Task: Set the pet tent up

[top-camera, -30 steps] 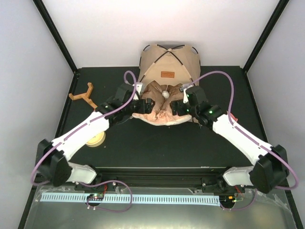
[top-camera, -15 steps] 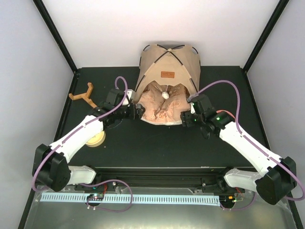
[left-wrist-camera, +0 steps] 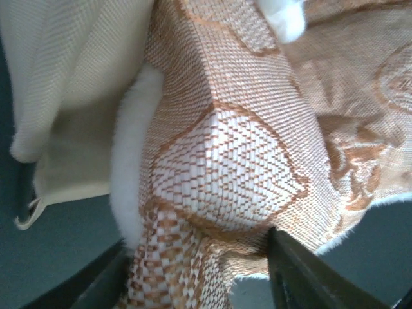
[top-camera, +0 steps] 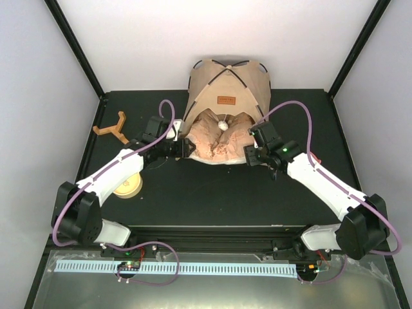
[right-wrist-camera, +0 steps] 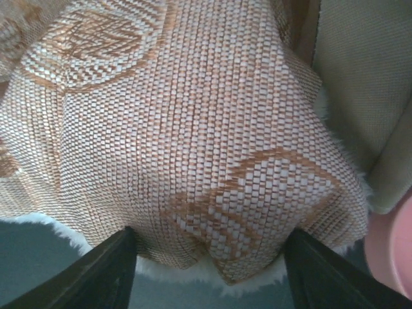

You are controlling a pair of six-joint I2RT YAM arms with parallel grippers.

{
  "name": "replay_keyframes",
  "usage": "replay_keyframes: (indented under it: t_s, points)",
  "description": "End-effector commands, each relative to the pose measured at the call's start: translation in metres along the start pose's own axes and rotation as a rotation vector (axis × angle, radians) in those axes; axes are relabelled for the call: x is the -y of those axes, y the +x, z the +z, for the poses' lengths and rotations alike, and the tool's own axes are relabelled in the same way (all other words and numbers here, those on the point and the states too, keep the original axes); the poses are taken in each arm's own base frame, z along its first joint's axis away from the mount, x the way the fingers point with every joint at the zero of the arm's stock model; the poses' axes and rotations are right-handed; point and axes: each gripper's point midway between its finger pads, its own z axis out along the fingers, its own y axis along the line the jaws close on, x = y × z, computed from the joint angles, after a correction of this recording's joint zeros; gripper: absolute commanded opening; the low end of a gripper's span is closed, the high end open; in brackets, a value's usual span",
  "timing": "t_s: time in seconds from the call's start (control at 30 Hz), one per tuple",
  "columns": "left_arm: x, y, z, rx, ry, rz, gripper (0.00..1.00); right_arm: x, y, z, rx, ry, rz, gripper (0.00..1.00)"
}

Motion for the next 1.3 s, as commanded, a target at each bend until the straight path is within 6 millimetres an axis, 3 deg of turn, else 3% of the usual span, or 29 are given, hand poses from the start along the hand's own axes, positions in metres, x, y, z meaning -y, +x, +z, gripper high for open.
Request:
replay_keyframes:
  t_s: [0.0, 0.13, 0.2, 0.27, 0.43, 0.57, 0.67, 0.73, 0.87, 0.93, 1.07, 1.17, 1.27]
  points:
    - [0.041, -0.025, -0.002, 0.044, 0.189, 0.031, 0.39, -0.020, -0.024, -0.007, 0.067, -0.107, -0.023, 0.58]
    - [0.069, -0.033, 0.007, 0.056, 0.255, 0.062, 0.10, -0.045, -0.047, -0.006, 0.121, -0.228, -0.049, 0.25]
    - [0.086, -0.040, 0.012, 0.059, 0.266, 0.096, 0.06, -0.057, -0.061, -0.001, 0.121, -0.266, -0.067, 0.10]
    - [0.103, -0.050, 0.017, 0.072, 0.263, 0.142, 0.02, -0.067, -0.073, 0.002, 0.119, -0.294, -0.085, 0.02]
    - [0.131, -0.081, 0.030, 0.149, 0.180, 0.257, 0.02, -0.084, -0.107, -0.002, 0.183, -0.321, -0.120, 0.01]
    - [0.124, -0.111, 0.028, 0.307, 0.039, 0.311, 0.02, -0.070, -0.133, -0.008, 0.304, -0.229, -0.120, 0.01]
    - [0.112, -0.106, 0.035, 0.407, 0.001, 0.341, 0.02, -0.053, -0.135, -0.004, 0.448, -0.150, -0.107, 0.01]
    - [0.104, -0.097, 0.049, 0.395, -0.001, 0.325, 0.02, -0.050, -0.122, 0.017, 0.437, -0.126, -0.110, 0.01]
    - [0.081, -0.059, 0.098, 0.202, -0.034, 0.262, 0.02, -0.058, -0.080, 0.083, 0.224, -0.138, -0.067, 0.01]
    - [0.071, -0.039, 0.120, 0.116, -0.037, 0.240, 0.05, -0.058, -0.062, 0.105, 0.160, -0.142, -0.026, 0.03]
    - [0.063, -0.020, 0.135, 0.009, -0.055, 0.210, 0.19, -0.057, -0.044, 0.113, 0.103, -0.145, 0.009, 0.17]
    - [0.059, -0.016, 0.126, -0.013, -0.085, 0.189, 0.51, -0.051, -0.038, 0.104, 0.096, -0.132, 0.014, 0.32]
    - [0.064, -0.018, 0.096, 0.039, -0.095, 0.191, 0.75, -0.047, -0.038, 0.074, 0.150, -0.156, 0.026, 0.53]
